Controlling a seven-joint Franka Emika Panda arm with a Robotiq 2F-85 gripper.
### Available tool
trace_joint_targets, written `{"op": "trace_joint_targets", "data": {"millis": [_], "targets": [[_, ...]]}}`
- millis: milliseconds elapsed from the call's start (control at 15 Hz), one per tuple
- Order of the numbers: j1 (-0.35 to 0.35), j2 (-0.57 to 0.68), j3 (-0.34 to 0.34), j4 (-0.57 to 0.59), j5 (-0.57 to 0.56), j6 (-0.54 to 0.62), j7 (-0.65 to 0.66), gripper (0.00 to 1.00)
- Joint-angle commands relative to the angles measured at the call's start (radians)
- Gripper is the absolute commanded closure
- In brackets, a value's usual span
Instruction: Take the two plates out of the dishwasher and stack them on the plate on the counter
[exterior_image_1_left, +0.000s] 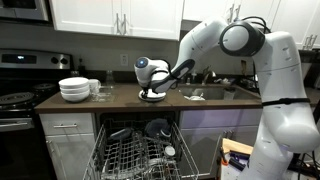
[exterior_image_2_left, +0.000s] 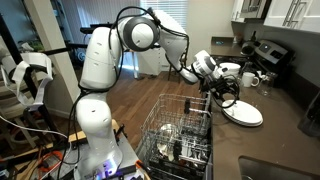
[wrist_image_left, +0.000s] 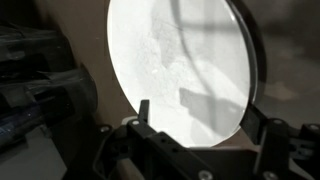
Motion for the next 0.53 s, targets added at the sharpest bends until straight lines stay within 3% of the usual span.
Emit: {"op": "trace_joint_targets", "data": {"millis": [0,467], "targets": [[0.036,-0.030,-0.015,-0.022,-0.048,-0.036,0.021,0.09],[0.056,-0.045,-0.004,-0.029,-0.109,-0.068,0.033,0.04]]}}
